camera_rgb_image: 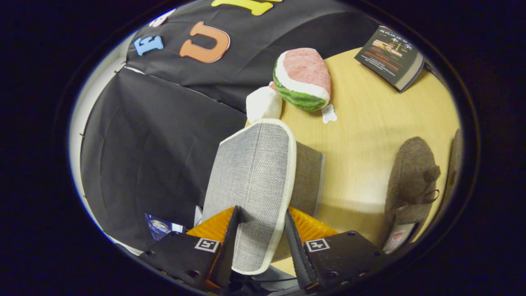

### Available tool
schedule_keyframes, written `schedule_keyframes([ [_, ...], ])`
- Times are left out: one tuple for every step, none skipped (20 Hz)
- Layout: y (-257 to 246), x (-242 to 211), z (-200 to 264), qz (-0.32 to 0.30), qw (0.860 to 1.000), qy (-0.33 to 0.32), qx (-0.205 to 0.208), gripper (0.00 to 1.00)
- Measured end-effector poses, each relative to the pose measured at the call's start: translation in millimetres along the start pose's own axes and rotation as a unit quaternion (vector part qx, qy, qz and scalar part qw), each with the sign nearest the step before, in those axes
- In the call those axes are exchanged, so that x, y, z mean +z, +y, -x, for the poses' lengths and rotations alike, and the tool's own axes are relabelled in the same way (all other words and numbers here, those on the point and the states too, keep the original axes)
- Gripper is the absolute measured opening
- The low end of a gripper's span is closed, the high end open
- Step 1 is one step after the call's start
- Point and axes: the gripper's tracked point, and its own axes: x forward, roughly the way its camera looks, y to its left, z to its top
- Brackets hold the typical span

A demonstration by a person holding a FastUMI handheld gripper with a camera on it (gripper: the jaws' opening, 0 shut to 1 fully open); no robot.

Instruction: Open the storage box then place both shoes into the box .Put the left shoe in first, then the right shoe, with the right side of both shoes facing outward in a uniform manner.

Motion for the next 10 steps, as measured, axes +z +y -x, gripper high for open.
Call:
schedule_keyframes([
  [1.6, 2.0, 1.5, 0.008, 1.0, 0.002, 0.001, 0.61],
  [-0.4, 1.2, 3.5, 0.018, 1.0, 0.003, -0.008, 0.55],
  [0.1, 0.7, 6.3, 0.023, 1.0, 0.002, -0.015, 0.49],
  [-0.9, 2.6, 10.6, 0.025, 0.999, 0.001, -0.024, 0.43],
  [2.6, 2.4, 14.2, 0.028, 0.999, 0.003, -0.021, 0.37],
  [1.6, 4.5, 15.6, 0.028, 0.999, 0.0, -0.029, 0.26],
  [4.8, 4.5, 18.2, 0.022, 0.999, 0.001, -0.029, 0.25],
  [3.9, 4.6, 17.3, 0.008, 0.999, 0.003, -0.039, 0.17],
  [12.8, 3.5, 20.4, -0.016, 0.999, 0.01, -0.027, 0.12],
  [15.9, 5.3, 19.1, -0.033, 0.999, 0.013, -0.036, 0.07],
])
